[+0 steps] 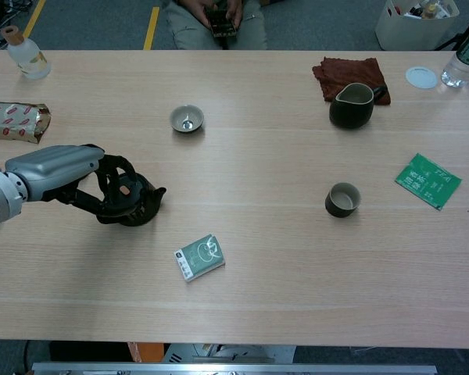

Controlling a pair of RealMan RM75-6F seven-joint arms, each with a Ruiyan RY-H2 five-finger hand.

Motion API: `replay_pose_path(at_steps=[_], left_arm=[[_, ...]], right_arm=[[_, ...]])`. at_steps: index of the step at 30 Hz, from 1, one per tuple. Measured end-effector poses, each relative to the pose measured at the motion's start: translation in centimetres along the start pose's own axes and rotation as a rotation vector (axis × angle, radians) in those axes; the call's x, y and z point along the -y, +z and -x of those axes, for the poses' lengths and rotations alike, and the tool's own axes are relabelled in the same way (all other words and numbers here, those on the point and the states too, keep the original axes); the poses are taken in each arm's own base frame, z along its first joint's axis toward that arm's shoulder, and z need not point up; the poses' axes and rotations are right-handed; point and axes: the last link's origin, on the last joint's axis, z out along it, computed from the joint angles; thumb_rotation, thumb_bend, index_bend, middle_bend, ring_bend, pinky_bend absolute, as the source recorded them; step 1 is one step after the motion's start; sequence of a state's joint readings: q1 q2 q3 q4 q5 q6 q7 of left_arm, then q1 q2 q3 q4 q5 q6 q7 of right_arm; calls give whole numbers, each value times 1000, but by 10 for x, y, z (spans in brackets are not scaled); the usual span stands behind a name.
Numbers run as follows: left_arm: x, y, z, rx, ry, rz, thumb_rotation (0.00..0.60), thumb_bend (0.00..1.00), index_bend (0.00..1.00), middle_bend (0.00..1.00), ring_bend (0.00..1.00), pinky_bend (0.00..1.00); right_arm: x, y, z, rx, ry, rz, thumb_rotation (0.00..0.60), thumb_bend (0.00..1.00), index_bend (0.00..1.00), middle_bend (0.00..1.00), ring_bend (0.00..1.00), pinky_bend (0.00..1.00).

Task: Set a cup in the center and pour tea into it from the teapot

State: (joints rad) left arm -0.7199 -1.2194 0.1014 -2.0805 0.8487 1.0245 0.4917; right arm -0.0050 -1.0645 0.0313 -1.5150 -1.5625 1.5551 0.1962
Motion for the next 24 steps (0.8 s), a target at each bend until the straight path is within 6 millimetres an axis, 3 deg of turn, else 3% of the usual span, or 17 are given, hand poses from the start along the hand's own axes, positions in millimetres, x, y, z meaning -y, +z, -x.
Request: replay_pose_path(at_steps=[9, 24], left_arm=[[-2, -3, 5, -20, 40, -4, 245, 190, 330, 397, 362, 11], [-6, -8, 22, -34, 56, -24, 234, 189, 328, 404, 360, 10]], right_arm=[[-1, -1, 0, 2, 1, 0, 600, 221, 307, 313, 172, 296], [-1, -1, -1, 2, 5, -9, 600, 221, 307, 313, 171, 296]])
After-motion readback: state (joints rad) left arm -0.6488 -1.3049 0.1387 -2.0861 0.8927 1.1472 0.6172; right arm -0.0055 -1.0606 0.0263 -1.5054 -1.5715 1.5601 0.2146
